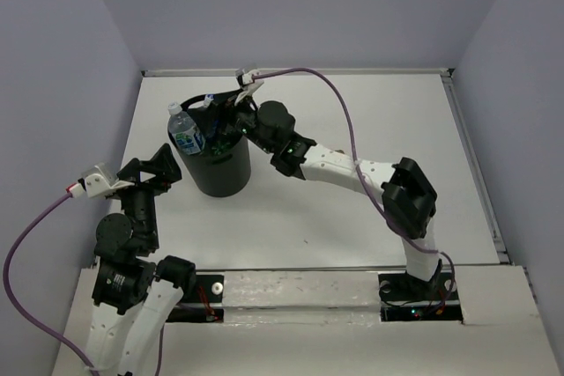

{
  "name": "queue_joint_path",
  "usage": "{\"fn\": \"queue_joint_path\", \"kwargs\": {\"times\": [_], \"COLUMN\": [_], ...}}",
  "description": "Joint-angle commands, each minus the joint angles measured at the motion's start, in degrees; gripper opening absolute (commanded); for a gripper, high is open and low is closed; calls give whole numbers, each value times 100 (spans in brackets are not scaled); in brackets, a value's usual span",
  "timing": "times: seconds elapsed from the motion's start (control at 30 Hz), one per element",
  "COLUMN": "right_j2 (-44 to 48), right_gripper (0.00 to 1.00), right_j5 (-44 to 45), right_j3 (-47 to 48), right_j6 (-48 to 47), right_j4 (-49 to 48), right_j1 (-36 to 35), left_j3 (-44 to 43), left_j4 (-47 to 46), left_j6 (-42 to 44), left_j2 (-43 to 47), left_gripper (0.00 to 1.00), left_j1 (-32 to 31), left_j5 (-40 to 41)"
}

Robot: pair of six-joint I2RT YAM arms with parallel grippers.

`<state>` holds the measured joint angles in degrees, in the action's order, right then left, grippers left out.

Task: Put the plastic bottles in the bin

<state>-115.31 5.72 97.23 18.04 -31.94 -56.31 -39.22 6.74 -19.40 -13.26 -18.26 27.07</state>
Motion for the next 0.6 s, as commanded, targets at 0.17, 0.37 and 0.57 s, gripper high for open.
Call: {"fn": "queue_joint_path", "kwargs": {"times": [0.17, 0.37, 0.57], "right_j2": [2379, 3803, 4324], "right_gripper": [81, 89, 100], "right_j5": [1887, 1821, 1494], "right_j3": [-2290, -4245, -5495], "right_j6": [-926, 1155, 2440], "right_j4": [397, 2525, 2685], "right_j1": [76, 1656, 2440], "left_j3": [37, 37, 37], "left_j4": [-208, -244, -235], "left_j6": [24, 33, 59], "left_j2": [139, 236, 271], "left_gripper": [99, 99, 99], "left_j1": [7, -46, -108], "left_j5": [0, -158, -141]}}
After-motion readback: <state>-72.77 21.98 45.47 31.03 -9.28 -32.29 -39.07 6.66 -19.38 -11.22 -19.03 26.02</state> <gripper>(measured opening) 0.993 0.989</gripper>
